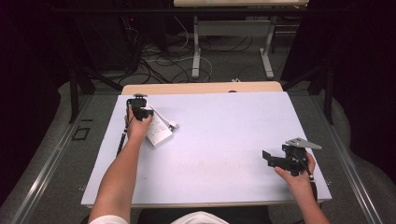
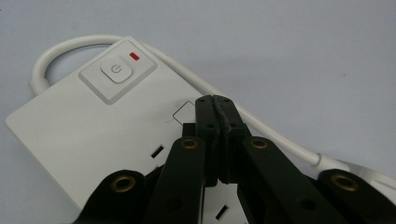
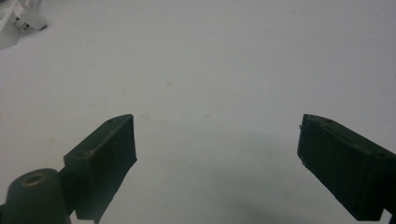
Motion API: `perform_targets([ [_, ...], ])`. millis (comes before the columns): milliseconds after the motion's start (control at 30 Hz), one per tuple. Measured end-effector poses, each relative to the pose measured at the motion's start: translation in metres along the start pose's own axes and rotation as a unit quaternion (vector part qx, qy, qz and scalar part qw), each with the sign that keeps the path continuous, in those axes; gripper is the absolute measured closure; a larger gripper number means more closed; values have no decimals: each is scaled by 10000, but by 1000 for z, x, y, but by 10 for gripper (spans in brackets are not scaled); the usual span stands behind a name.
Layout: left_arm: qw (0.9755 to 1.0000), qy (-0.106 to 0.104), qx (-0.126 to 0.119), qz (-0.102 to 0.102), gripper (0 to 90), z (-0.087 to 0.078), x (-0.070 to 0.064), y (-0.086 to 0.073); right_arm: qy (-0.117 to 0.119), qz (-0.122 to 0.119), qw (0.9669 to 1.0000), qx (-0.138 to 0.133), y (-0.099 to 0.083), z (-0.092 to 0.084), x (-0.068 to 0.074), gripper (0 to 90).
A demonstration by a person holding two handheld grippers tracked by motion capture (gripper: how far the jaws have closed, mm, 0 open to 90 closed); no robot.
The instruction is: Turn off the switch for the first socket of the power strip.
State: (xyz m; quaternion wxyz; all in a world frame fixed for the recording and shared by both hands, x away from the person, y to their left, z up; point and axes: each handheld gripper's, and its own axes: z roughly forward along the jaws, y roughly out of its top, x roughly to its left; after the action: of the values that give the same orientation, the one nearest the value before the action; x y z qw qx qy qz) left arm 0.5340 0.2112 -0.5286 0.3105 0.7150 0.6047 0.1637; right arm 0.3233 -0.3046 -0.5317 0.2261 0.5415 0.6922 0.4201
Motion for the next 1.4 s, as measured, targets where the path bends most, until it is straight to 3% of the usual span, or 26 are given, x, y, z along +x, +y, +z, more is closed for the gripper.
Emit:
perform_targets([
  [233,9999,-90,89,27,900,0,1,-1,6,-4,10000,0,0,0,0,107],
  [633,10000,-12,4,15,900,1,-2,-1,4,-18,10000,-9,0,0,0,109],
  [1400,9999,1,120,52,900,-3,2,1,21,-19,10000,-12,0,0,-3,111],
])
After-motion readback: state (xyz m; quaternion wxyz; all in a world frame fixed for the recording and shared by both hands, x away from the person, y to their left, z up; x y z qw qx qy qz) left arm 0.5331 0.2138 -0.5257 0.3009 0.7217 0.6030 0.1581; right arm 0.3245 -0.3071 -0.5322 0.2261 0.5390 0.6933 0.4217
